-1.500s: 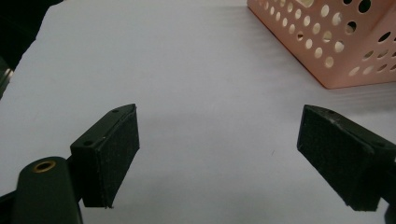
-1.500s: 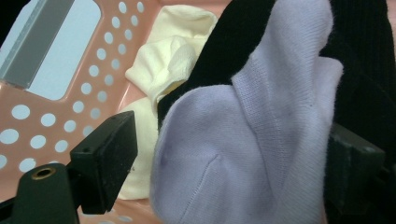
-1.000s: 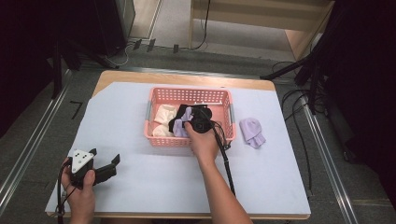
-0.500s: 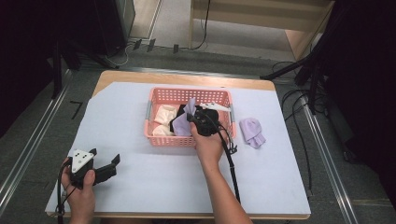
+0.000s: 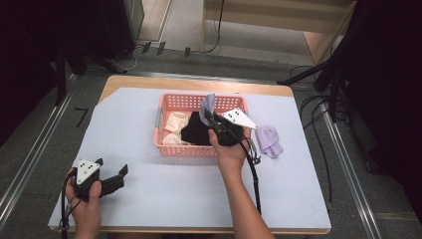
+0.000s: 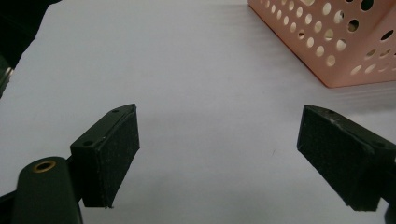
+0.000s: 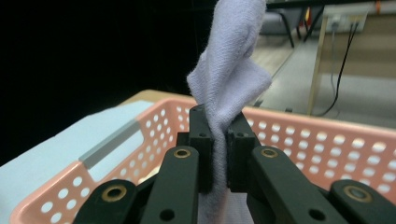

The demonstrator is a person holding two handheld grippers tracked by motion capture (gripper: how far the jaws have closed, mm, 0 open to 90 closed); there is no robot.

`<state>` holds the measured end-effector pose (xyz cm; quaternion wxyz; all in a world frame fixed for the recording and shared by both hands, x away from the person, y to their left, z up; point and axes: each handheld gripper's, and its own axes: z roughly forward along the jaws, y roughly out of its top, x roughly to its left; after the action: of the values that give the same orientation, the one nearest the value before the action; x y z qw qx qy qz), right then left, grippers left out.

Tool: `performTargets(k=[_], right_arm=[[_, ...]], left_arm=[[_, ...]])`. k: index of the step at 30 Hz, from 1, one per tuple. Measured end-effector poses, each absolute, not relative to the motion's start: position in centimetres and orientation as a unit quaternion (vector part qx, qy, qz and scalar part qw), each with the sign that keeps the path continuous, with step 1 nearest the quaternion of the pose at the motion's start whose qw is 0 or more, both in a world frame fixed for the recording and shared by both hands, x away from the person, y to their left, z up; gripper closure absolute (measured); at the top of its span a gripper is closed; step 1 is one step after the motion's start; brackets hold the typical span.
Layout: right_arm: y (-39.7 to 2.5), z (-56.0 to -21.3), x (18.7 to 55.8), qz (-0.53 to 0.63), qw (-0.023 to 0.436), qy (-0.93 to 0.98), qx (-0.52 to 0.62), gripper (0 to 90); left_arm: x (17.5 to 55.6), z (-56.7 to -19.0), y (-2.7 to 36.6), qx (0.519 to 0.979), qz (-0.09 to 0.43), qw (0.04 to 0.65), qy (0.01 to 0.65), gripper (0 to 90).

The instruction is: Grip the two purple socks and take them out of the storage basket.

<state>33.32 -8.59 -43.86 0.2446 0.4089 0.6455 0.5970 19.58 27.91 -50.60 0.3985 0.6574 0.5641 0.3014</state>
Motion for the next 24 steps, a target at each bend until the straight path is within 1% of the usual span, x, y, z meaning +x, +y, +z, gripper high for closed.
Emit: performTargets(k=[8,14,24], right_arm=[[-10.7,-42.9,33.3,0.624,0.291,0.609,0.393,83.9],[-13.0,-42.3,33.2,0.626,0.337,0.587,0.387,83.9],[-17.2,-42.0,32.9,0.619,0.38,0.558,0.402,84.0]], left_arm=[[19.6,-50.6,27.9,0.658,0.301,0.398,0.564,13.7],[19.6,-50.6,27.9,0.657,0.301,0.399,0.564,13.7],[19.6,-50.6,27.9,0.657,0.303,0.399,0.564,13.7]])
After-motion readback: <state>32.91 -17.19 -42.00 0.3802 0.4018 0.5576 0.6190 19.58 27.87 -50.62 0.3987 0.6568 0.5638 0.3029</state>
